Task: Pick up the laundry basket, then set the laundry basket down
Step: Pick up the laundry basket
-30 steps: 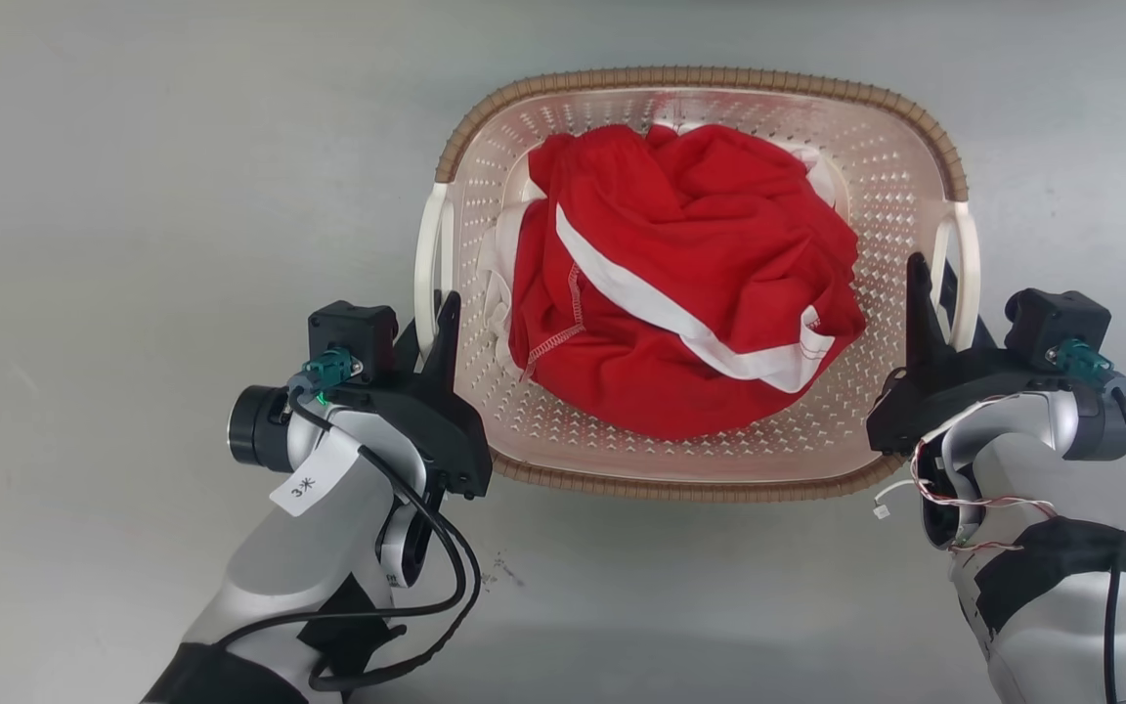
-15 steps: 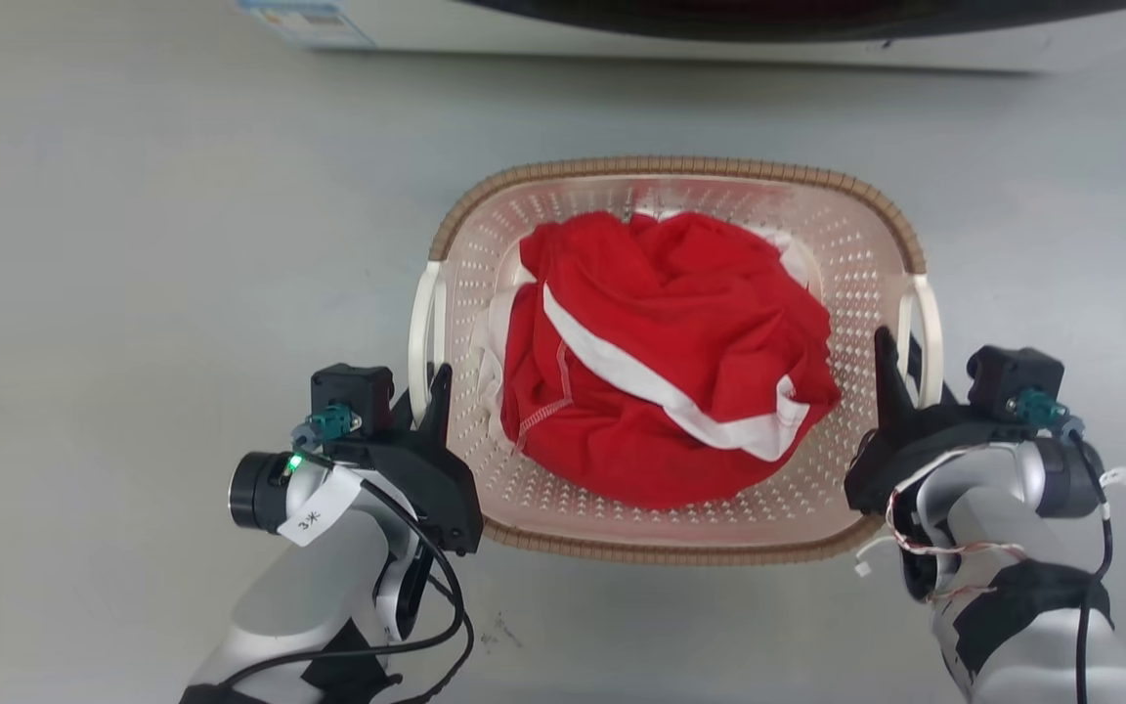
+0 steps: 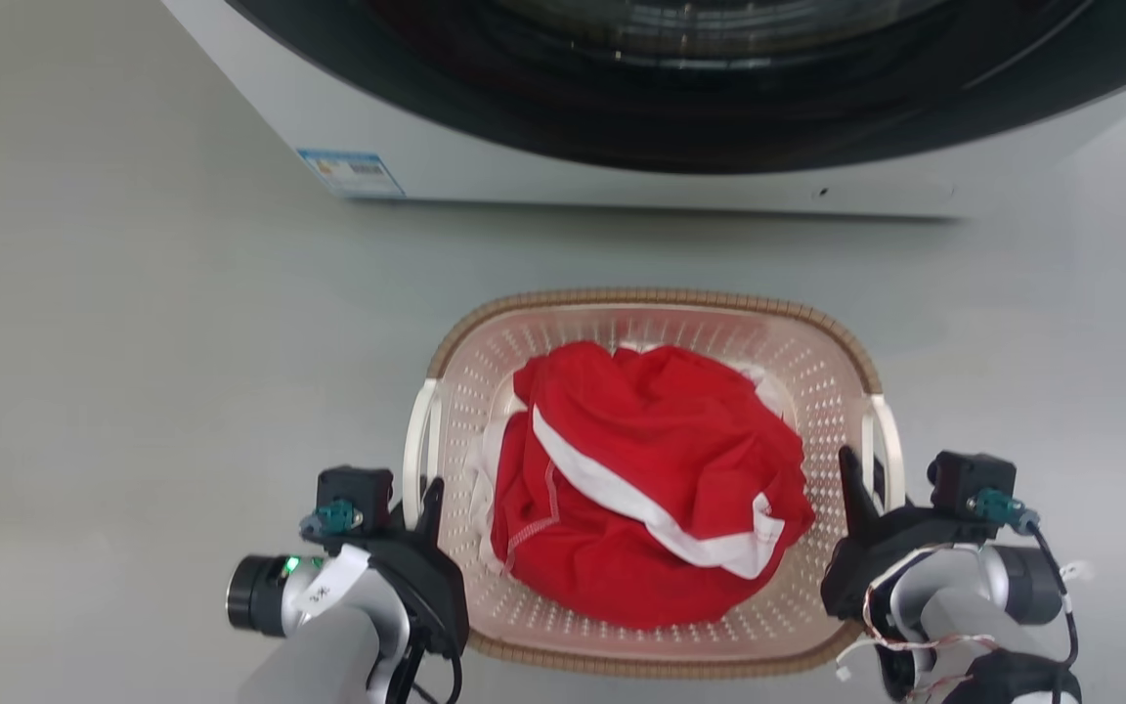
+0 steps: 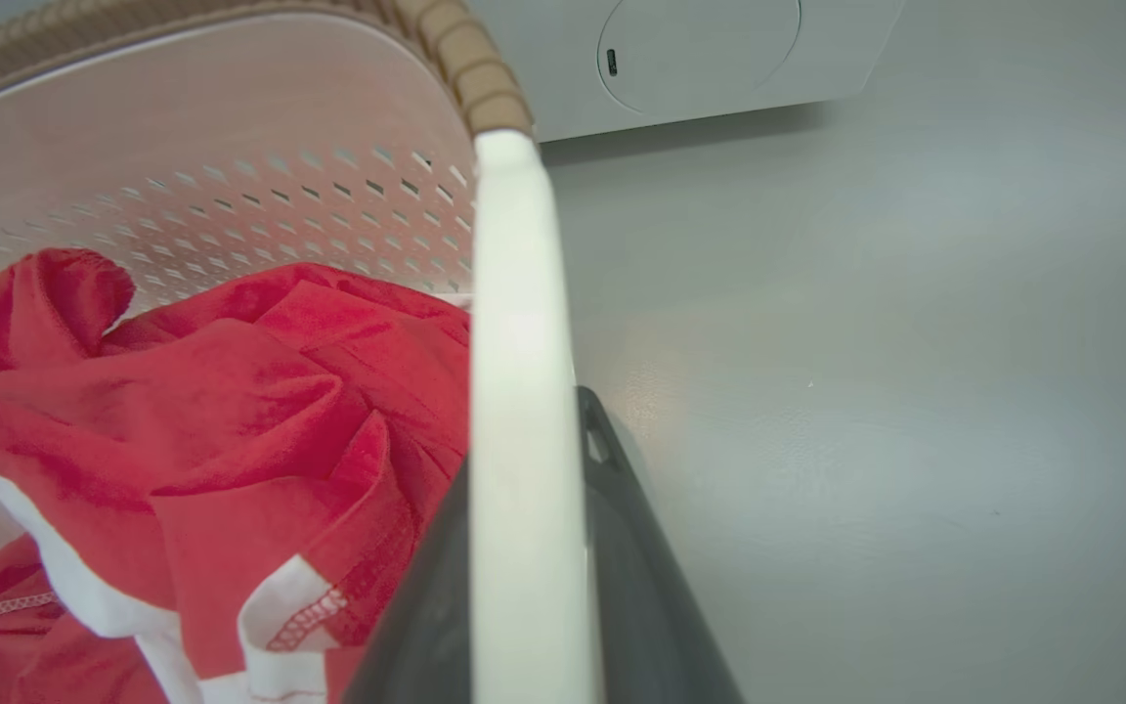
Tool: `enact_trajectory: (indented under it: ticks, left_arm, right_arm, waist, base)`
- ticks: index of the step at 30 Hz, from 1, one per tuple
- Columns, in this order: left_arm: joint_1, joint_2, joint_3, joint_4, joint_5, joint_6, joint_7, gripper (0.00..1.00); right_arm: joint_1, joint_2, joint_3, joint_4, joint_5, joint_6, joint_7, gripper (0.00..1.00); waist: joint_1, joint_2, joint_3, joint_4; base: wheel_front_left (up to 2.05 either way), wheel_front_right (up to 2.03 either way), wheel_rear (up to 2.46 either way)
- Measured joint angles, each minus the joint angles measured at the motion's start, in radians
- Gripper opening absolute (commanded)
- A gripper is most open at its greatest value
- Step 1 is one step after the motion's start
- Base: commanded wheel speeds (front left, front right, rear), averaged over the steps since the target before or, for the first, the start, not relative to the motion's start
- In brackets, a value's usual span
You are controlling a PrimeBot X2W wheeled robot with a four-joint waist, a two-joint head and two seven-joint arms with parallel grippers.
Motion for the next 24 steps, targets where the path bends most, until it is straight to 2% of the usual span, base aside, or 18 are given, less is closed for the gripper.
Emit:
enact_trajectory:
  ticks: [5, 11, 16, 24]
  left_arm:
    - [0.041, 0.0, -0.011, 0.035, -0.006, -0.009, 0.0, 0.0]
    - [0.099, 0.001, -0.021, 0.061, -0.024, -0.019, 0.005, 0.0]
    - [0.185, 0.005, -0.031, 0.087, -0.041, -0.035, 0.03, 0.0]
    - [0.288, 0.009, -0.051, 0.103, -0.059, -0.045, 0.071, 0.0]
  right_arm:
    - [0.041, 0.001, 0.078, 0.002, 0.077, -0.002, 0.006, 0.0]
    - [0.097, 0.001, 0.161, -0.018, 0.156, -0.02, 0.036, 0.0]
    - [0.177, 0.0, 0.257, -0.034, 0.229, -0.042, 0.077, 0.0]
    - [0.269, -0.001, 0.358, -0.056, 0.318, -0.081, 0.145, 0.0]
  waist:
    - [-0.0001, -0.0001, -0.073, -0.002]
    - [-0.0001, -0.0002, -0.147, -0.006]
    - [-0.0002, -0.0002, -0.235, -0.015]
    - [-0.0002, -0.0003, -0.351, -0.027]
  base:
    - [0.0, 0.0, 0.0]
    - [0.0, 0.0, 0.0]
    - [0.0, 0.0, 0.0]
    - [0.0, 0.0, 0.0]
